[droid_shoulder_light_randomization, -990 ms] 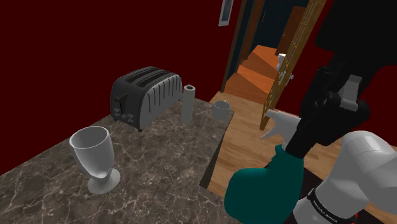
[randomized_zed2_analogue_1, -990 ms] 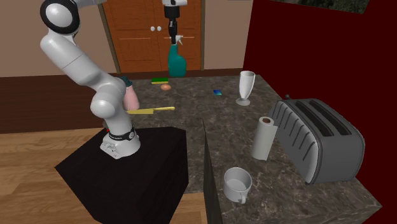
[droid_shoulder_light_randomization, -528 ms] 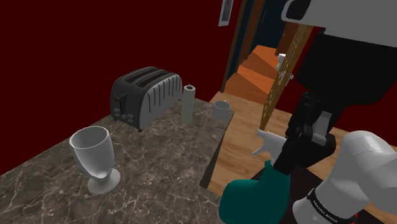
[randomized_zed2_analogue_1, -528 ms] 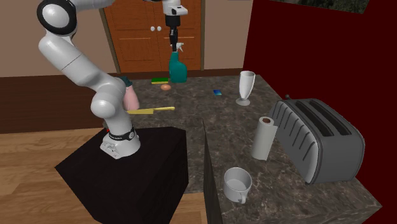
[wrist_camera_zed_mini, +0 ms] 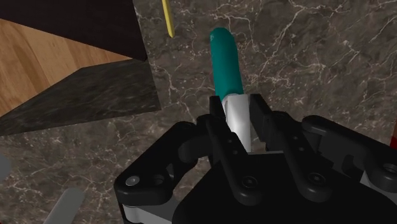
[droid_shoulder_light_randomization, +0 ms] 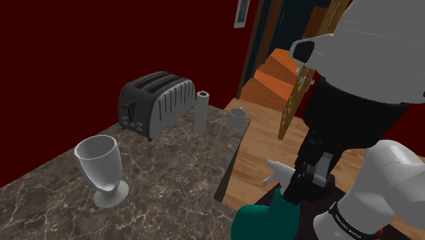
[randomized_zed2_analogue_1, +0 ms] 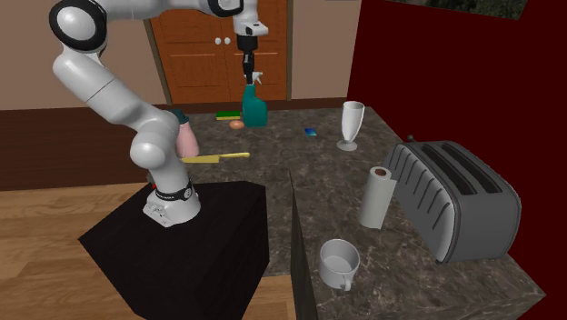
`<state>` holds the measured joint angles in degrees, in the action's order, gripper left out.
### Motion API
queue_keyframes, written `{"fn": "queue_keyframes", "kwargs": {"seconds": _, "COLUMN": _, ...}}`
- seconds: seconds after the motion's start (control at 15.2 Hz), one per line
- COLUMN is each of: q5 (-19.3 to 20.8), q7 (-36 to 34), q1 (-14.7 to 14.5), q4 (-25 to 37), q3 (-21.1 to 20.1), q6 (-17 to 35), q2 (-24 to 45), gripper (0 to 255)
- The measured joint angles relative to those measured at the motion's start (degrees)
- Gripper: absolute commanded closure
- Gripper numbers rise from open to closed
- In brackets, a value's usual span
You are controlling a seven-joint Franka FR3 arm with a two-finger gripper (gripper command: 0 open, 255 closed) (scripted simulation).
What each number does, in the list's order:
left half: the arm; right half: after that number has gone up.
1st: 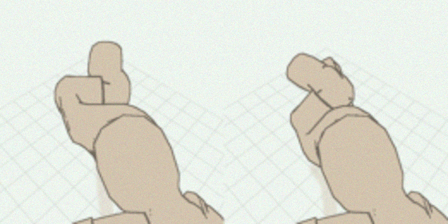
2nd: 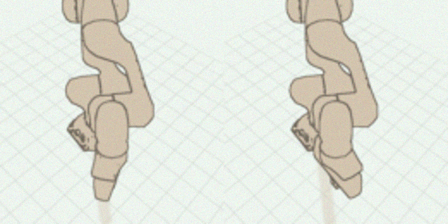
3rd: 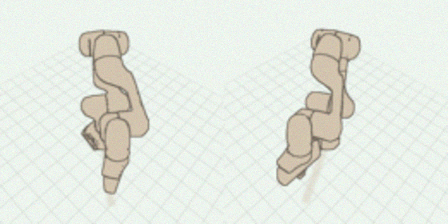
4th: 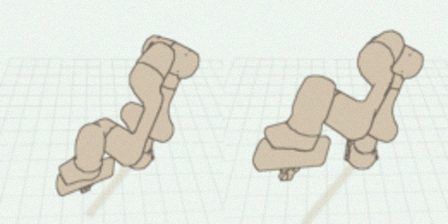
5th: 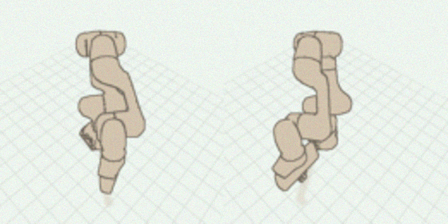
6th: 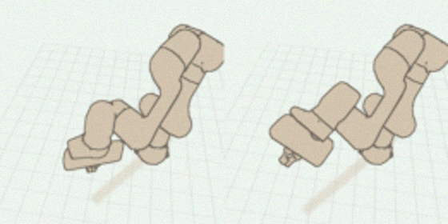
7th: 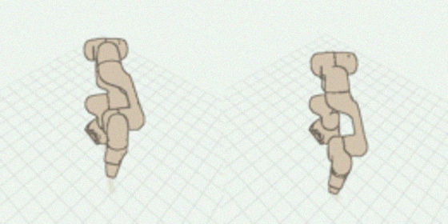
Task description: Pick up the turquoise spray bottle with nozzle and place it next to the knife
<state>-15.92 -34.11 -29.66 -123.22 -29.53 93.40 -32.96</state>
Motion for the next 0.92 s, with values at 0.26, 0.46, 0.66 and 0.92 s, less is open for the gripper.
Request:
{"fn": "queue_keyframes", "kwargs": {"seconds": 0.26, "q5": -0.5, "q7": 0.2, "q1": -0.3, "q4": -3.4, "q3": -0.6, "q6": 3.0, "q2": -0.4, "gripper": 255}}
{"fn": "queue_keyframes", "kwargs": {"seconds": 0.46, "q5": -0.9, "q7": 0.3, "q1": -0.4, "q4": -5.5, "q3": -1.1, "q6": 5.1, "q2": -0.5, "gripper": 255}}
{"fn": "queue_keyframes", "kwargs": {"seconds": 0.66, "q5": -1.3, "q7": 0.4, "q1": -0.6, "q4": -7.8, "q3": -1.6, "q6": 7.3, "q2": -0.6, "gripper": 255}}
{"fn": "queue_keyframes", "kwargs": {"seconds": 0.92, "q5": -1.8, "q7": 0.7, "q1": -0.8, "q4": -10.9, "q3": -2.2, "q6": 10.4, "q2": -0.6, "gripper": 255}}
